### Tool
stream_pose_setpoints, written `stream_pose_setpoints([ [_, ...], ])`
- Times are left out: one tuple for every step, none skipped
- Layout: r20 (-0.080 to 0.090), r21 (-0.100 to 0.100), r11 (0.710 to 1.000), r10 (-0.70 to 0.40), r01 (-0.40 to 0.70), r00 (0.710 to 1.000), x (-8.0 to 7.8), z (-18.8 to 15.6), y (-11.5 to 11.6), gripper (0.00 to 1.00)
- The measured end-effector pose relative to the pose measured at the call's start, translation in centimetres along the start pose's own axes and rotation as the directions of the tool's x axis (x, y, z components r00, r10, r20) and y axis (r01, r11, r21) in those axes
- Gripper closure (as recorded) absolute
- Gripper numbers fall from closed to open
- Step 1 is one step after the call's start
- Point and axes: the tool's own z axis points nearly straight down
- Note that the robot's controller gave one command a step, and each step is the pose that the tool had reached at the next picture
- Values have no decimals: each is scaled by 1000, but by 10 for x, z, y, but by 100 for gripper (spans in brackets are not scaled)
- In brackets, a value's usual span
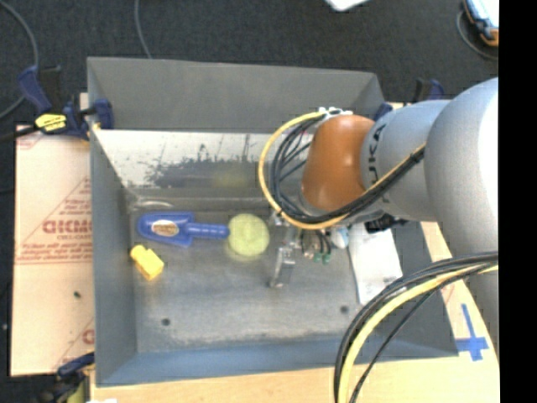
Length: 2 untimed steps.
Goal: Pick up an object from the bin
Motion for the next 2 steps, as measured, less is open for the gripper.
stream_pose_setpoints([
  [4, -2, 990, 143, -143, 990, -19, 0, 15, 0],
  [8, -4, 989, 149, -149, 989, -19, 0, 55, 0],
])
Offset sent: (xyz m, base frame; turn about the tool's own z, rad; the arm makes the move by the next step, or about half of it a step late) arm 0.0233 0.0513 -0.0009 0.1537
